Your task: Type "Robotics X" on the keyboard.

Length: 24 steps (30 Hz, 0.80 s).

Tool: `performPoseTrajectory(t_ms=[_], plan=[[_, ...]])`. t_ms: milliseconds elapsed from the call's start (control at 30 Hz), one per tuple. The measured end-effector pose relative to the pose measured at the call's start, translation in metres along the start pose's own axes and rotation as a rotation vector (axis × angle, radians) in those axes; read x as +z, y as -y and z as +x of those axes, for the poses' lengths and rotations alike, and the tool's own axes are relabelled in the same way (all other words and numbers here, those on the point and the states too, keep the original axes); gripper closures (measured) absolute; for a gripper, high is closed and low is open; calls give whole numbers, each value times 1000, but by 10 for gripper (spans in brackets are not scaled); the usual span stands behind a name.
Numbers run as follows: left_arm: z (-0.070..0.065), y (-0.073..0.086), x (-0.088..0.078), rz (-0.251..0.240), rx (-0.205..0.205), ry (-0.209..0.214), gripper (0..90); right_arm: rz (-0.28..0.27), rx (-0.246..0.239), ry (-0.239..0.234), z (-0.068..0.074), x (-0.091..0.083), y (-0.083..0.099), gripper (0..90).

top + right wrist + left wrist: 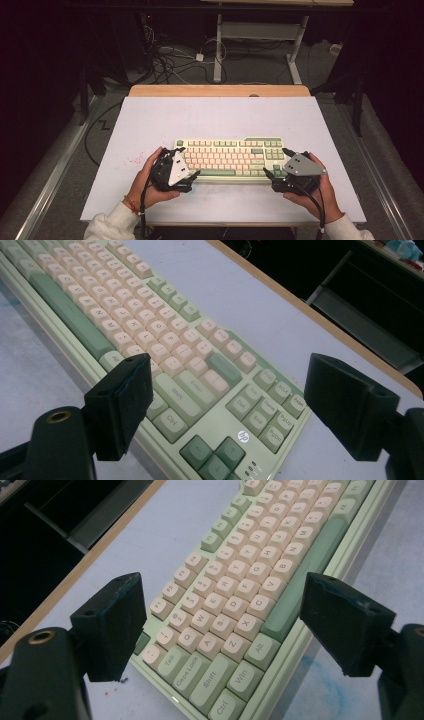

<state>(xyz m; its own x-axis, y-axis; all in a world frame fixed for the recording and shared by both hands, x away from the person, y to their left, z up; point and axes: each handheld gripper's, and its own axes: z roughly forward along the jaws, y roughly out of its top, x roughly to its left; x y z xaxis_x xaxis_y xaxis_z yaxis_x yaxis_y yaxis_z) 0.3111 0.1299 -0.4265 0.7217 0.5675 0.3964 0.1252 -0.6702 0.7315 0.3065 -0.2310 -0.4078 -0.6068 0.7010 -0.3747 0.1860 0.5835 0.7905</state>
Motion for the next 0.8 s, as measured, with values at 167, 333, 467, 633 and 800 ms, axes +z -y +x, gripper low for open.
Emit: performPoseTrajectory(t_ms=[167,333,467,633,800], plan=[[-1,6,-4,1,1,-10,174,-1,-12,0,1,-3,3,196],[-1,11,-8,8,2,-10,174,0,-16,4,1,-5,6,196],[-1,14,-10,8,4,-11,174,-1,-14,10,0,-8,8,195],[-2,19,-11,15,9,-19,174,0,-4,21,-1,-11,12,195],[-2,25,-12,26,3,-24,173,-1,2,30,-3,-14,17,195]])
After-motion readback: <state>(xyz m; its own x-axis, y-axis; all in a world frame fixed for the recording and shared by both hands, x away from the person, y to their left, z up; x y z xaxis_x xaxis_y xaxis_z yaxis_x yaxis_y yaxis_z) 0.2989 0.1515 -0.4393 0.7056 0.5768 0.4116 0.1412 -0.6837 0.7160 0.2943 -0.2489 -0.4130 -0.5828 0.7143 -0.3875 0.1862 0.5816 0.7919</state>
